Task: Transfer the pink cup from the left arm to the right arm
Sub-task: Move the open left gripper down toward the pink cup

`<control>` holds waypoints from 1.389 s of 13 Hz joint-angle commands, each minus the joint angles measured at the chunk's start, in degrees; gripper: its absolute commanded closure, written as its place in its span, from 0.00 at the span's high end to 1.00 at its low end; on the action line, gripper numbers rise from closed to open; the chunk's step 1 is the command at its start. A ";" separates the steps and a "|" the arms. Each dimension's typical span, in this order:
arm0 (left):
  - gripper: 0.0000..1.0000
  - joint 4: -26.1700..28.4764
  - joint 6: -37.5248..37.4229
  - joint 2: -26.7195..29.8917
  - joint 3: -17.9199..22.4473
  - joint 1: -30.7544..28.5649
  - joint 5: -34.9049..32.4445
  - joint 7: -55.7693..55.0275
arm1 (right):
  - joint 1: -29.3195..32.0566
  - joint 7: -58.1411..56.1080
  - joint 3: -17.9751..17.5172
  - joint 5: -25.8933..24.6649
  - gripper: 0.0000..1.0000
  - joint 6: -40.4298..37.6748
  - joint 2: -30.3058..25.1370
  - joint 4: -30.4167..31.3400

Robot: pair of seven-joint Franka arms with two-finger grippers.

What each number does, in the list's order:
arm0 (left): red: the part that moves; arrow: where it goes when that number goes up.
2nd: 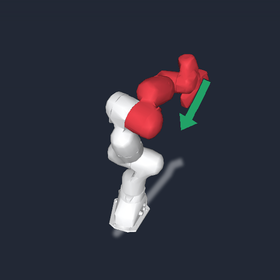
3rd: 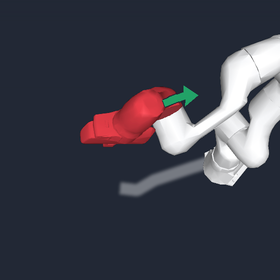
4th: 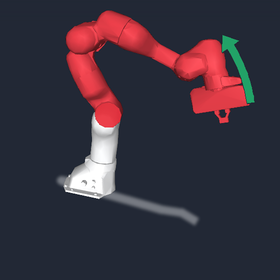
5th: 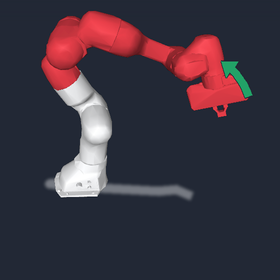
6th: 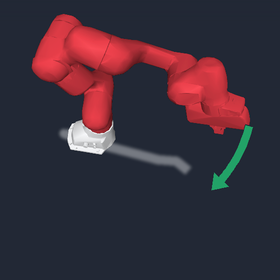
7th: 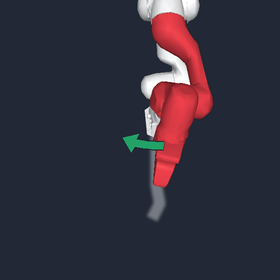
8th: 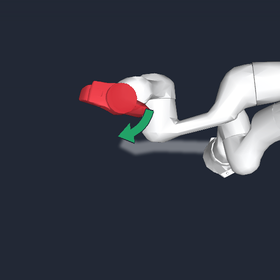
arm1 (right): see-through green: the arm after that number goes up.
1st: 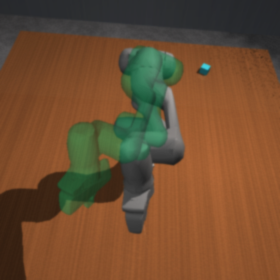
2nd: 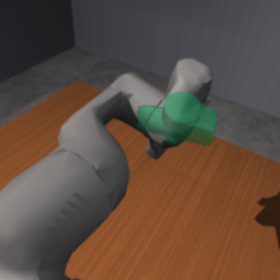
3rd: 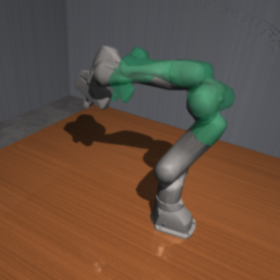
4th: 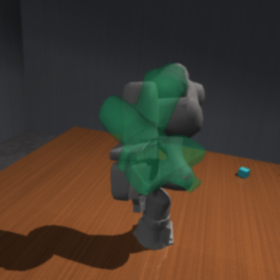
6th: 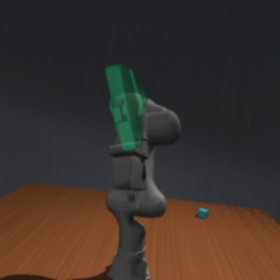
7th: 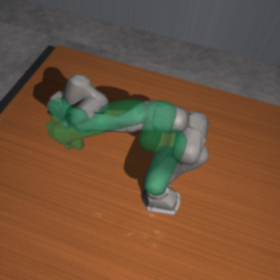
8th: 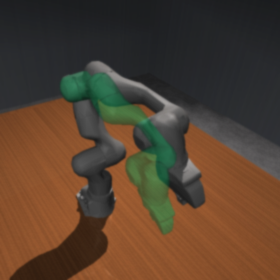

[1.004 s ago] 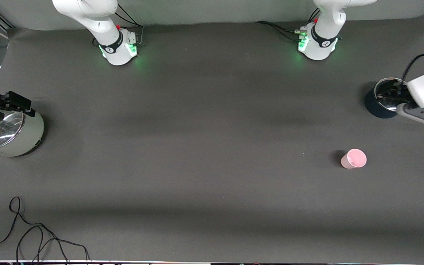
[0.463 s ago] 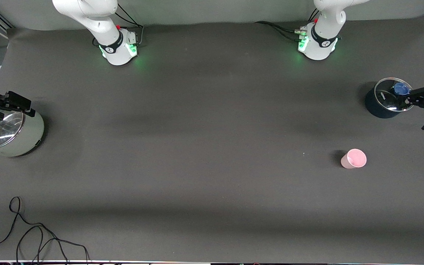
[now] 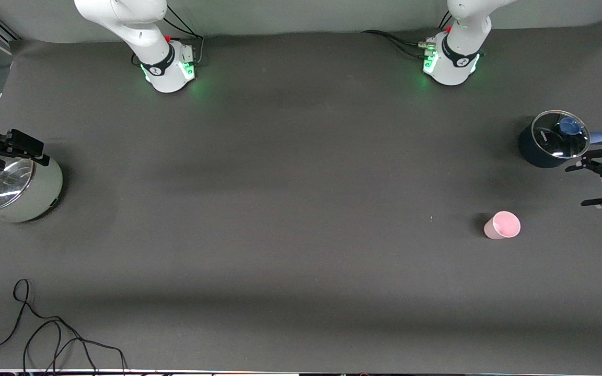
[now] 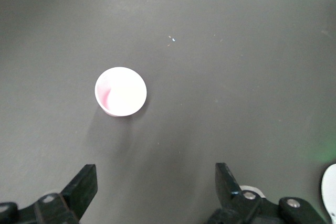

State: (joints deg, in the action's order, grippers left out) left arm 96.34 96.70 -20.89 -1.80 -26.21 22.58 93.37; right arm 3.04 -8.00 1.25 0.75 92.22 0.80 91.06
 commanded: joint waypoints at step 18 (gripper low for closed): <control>1.00 -0.18 6.04 -24.27 -1.19 -6.05 31.47 44.18 | 0.48 -0.61 -0.11 -0.31 1.00 0.24 0.60 -1.50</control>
State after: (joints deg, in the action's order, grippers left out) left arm 96.30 103.53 -44.11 -2.45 -31.65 52.10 135.36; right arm 3.07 -8.00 1.29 0.75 92.26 0.87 90.67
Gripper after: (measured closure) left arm 0.000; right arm 0.000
